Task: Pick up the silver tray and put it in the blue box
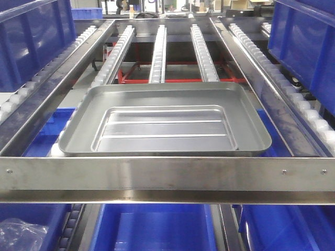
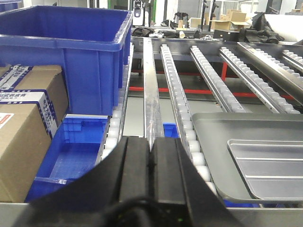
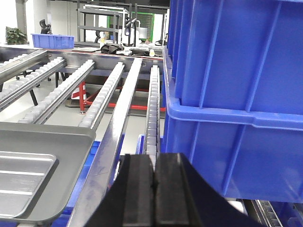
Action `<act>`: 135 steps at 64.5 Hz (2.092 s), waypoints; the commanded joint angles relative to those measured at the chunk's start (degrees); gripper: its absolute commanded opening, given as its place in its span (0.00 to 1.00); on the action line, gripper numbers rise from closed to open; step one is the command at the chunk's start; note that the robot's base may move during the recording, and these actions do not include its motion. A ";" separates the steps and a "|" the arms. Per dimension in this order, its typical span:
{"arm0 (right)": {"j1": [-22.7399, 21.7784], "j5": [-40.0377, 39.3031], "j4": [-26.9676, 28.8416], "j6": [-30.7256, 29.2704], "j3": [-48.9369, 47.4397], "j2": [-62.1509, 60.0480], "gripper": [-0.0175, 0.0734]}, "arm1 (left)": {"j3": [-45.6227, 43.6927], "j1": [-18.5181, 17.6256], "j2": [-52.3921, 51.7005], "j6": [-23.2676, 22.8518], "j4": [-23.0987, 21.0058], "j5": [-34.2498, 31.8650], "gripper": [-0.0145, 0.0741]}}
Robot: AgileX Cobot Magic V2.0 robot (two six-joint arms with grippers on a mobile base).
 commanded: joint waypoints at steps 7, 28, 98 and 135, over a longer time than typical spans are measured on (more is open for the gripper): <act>-0.34 -4.78 -0.12 -0.53 0.12 -1.17 0.25 | -0.11 0.16 -0.87 -0.41 -0.29 -4.71 0.05; -0.34 -4.78 -0.12 -0.53 0.12 -1.17 0.25 | -0.11 0.16 -0.87 -0.41 -0.29 -4.71 0.05; -0.26 37.86 1.27 -1.06 -36.92 49.46 0.25 | -39.25 0.16 49.21 0.02 -9.96 40.43 0.05; 18.19 33.65 -3.66 24.04 -58.82 84.95 0.28 | -61.94 -22.25 85.55 -27.38 6.64 33.48 0.05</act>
